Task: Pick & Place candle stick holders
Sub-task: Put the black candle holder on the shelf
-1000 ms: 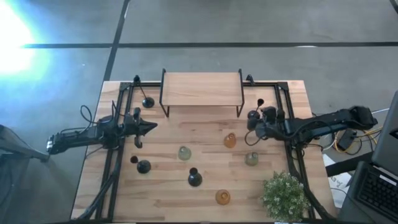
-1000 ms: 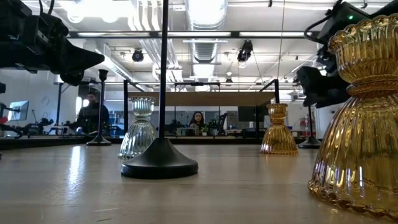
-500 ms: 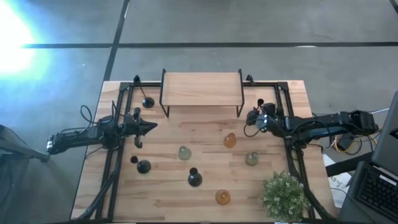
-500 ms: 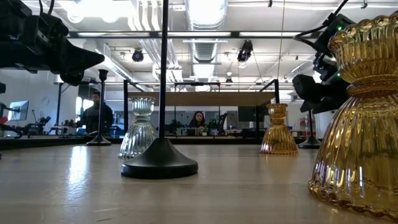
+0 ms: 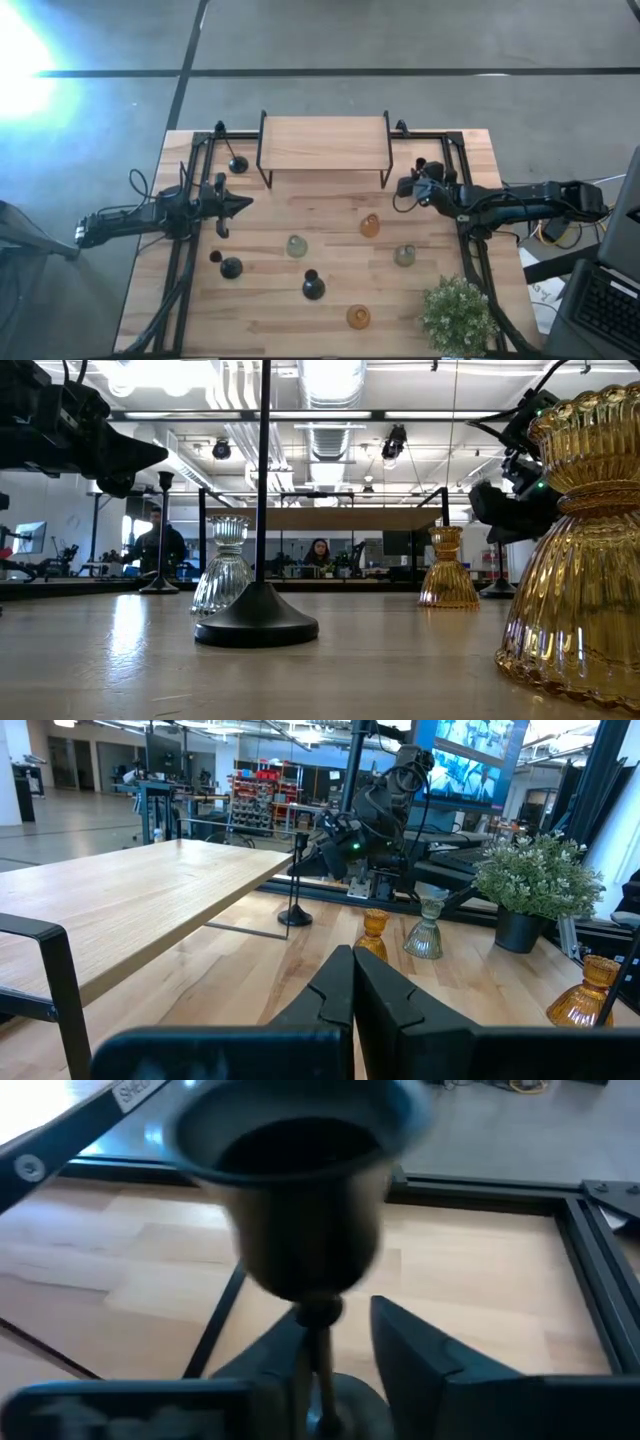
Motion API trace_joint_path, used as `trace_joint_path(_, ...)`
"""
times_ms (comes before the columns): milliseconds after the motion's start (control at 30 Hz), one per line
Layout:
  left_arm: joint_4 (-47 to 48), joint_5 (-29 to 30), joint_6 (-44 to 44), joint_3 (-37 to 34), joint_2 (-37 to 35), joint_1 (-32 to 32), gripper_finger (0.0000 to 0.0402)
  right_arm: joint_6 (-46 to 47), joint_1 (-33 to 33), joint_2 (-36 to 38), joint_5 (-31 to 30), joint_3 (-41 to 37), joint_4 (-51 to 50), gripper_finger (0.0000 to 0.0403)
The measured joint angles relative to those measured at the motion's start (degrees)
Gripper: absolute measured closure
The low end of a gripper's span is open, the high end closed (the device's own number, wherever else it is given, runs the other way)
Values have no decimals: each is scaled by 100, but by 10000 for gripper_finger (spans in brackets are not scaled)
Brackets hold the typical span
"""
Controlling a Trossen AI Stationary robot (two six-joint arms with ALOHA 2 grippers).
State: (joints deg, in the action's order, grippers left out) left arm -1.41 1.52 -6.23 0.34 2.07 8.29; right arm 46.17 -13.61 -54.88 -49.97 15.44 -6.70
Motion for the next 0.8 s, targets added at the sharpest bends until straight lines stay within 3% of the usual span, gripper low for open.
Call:
trace_joint_path(133,0,1,1,0,2,-1,396,-193,-9,5,192,25,14,383)
trace_joint_path(567,0,0,0,0,2,-1,396,-751,-33,3,208,400,-64,392)
trace_joint_path(800,0,1,0,0,1,-1,396,-1189,-253,1,197,1180,-1166,393)
